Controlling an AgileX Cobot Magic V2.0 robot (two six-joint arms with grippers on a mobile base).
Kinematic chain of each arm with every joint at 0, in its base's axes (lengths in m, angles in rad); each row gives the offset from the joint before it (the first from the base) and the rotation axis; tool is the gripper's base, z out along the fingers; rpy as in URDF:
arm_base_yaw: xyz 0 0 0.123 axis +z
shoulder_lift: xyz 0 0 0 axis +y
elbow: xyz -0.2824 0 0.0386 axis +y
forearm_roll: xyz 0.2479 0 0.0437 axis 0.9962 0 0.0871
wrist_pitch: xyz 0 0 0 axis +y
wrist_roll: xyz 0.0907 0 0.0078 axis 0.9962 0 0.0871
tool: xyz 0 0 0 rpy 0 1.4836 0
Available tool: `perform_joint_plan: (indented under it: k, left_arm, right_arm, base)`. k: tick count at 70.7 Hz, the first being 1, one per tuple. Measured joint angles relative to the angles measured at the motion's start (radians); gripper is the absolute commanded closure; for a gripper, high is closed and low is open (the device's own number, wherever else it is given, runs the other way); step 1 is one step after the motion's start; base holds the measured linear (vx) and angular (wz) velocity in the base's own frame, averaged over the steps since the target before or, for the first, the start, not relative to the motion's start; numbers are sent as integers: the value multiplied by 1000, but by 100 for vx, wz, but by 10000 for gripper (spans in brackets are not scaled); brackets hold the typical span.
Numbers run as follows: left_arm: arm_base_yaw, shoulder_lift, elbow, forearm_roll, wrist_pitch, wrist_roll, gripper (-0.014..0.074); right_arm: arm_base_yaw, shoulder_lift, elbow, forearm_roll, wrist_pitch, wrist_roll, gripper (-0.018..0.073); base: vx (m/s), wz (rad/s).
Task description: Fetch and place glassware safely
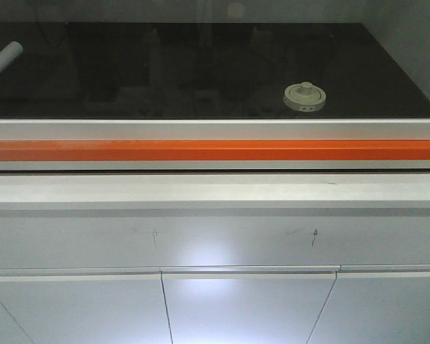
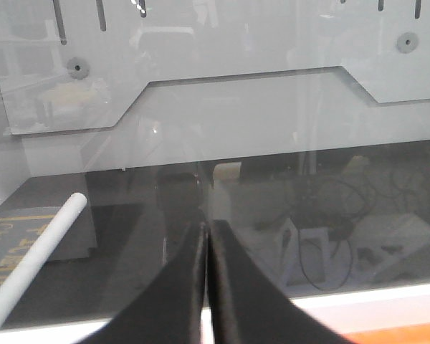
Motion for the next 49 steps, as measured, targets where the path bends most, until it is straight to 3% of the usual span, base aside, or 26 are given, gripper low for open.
perform_joint_plan:
  k: [24,49]
  left_arm:
    - [0,0,344,18,-418,0,603]
    - [0,0,427,18,-479,0,603]
  right_arm:
    - [0,15,229,-31,-151,-13,560]
    - [0,297,269,-35,-436,-68,560]
  base:
    - [0,0]
    - [0,0]
